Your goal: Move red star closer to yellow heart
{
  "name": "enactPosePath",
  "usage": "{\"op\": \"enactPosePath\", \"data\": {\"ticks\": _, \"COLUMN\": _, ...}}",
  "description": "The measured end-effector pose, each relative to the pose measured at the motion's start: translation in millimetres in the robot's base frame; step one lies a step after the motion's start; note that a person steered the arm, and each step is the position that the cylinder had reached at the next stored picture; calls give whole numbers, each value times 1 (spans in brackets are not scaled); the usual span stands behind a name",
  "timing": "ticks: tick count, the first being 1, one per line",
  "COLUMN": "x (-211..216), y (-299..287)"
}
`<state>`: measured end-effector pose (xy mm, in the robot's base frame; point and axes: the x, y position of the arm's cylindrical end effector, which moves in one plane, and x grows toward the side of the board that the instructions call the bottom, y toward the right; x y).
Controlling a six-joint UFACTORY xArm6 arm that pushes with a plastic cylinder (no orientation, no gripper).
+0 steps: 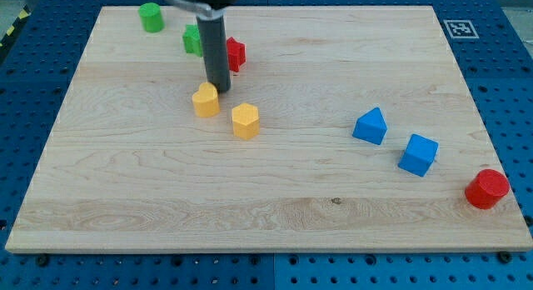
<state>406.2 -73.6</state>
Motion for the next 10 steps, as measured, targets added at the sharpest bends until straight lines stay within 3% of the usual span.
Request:
{"op": "enactPosePath", "data": {"ticks": 1, "x": 31, "y": 16}}
{"op": "enactPosePath", "data": {"ticks": 2, "x": 22, "y": 17}}
{"op": "enactPosePath", "data": {"ticks": 3, "x": -8, "y": 36}}
{"op": "enactPosePath", "data": {"ticks": 4, "x": -25, "y": 108}}
{"op": "enactPosePath", "data": {"ticks": 5, "x": -81, "y": 132}}
{"op": "enactPosePath", "data": {"ticks": 6, "x": -127, "y": 110}}
{"op": "enactPosePath", "data": {"ticks": 7, "x": -123, "y": 61}}
{"op": "enactPosePath", "data": {"ticks": 9, "x": -64, "y": 28}}
{"op": "enactPosePath", "data": {"ticks": 10, "x": -90, "y": 25}}
